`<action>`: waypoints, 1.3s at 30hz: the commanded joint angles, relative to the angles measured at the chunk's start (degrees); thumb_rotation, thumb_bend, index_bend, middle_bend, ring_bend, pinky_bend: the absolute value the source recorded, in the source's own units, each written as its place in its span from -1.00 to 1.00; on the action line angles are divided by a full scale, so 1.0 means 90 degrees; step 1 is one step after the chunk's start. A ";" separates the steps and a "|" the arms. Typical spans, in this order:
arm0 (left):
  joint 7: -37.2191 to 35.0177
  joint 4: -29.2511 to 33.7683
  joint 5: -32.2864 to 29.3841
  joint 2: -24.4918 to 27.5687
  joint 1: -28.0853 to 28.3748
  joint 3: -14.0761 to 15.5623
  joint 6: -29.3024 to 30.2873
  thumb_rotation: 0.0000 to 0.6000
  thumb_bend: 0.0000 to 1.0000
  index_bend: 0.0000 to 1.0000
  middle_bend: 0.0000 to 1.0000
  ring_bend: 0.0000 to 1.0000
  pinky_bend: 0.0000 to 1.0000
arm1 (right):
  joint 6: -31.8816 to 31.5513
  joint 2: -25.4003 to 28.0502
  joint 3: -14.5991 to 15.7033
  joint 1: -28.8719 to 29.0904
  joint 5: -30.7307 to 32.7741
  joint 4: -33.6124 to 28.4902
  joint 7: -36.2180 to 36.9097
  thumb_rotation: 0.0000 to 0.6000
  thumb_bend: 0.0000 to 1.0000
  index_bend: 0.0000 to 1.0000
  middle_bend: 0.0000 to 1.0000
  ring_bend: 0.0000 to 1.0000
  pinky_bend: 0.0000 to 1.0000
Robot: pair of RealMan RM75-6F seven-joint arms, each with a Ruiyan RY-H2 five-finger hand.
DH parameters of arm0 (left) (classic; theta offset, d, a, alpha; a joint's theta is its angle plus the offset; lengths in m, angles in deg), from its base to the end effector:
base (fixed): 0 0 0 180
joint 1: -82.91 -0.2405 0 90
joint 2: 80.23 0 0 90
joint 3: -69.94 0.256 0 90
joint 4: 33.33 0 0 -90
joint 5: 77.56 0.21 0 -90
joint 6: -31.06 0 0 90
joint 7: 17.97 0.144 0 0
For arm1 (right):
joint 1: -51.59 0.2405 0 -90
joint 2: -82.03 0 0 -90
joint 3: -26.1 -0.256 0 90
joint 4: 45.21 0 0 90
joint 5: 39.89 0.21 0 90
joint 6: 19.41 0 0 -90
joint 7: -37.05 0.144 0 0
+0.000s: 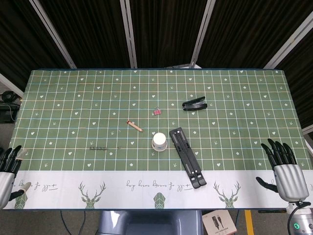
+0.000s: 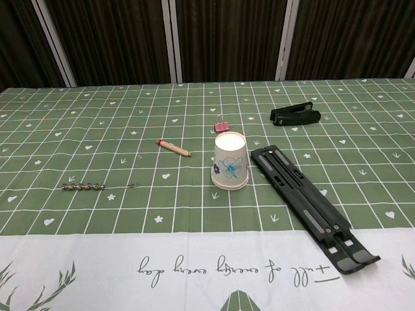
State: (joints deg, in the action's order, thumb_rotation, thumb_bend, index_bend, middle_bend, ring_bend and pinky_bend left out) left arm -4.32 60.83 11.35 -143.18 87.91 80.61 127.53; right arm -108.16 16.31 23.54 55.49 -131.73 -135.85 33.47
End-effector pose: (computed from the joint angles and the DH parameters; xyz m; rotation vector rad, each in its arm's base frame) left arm -0.3061 0.1319 0.1589 -1.5096 -0.7281 -0.7308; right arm -0.3007 -0.1741 0.1547 1.4464 -0.7784 0.9358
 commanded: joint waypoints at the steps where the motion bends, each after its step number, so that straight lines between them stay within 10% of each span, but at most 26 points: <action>1: 0.0026 -0.0034 0.0045 0.0009 -0.0033 -0.0045 -0.0035 1.00 -0.74 -1.00 -1.00 -1.00 -1.00 | 0.0057 -0.0005 -0.0017 0.0031 0.0036 -0.0026 0.0008 1.00 -0.96 -0.82 -1.00 -1.00 -0.94; 27: 0.0052 0.0270 0.0025 0.0157 -0.0258 -0.0394 -0.0652 1.00 -0.67 -0.98 -1.00 -1.00 -1.00 | 0.0217 0.0027 0.0025 0.0108 0.0038 -0.0118 0.0076 1.00 -0.96 -0.80 -1.00 -1.00 -0.94; 39: 0.1210 0.1039 -0.1074 -0.0415 0.0797 -0.1373 -0.2105 1.00 -0.32 -0.14 -1.00 -1.00 -1.00 | 0.0290 0.0076 0.0066 0.0132 0.0026 -0.0171 0.0151 1.00 -0.96 -0.80 -1.00 -1.00 -0.94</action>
State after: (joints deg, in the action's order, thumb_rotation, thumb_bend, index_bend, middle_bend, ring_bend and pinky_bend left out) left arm 4.05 68.62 4.42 -145.19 92.90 70.29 111.26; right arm -105.57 16.97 24.11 56.67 -131.49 -137.39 34.79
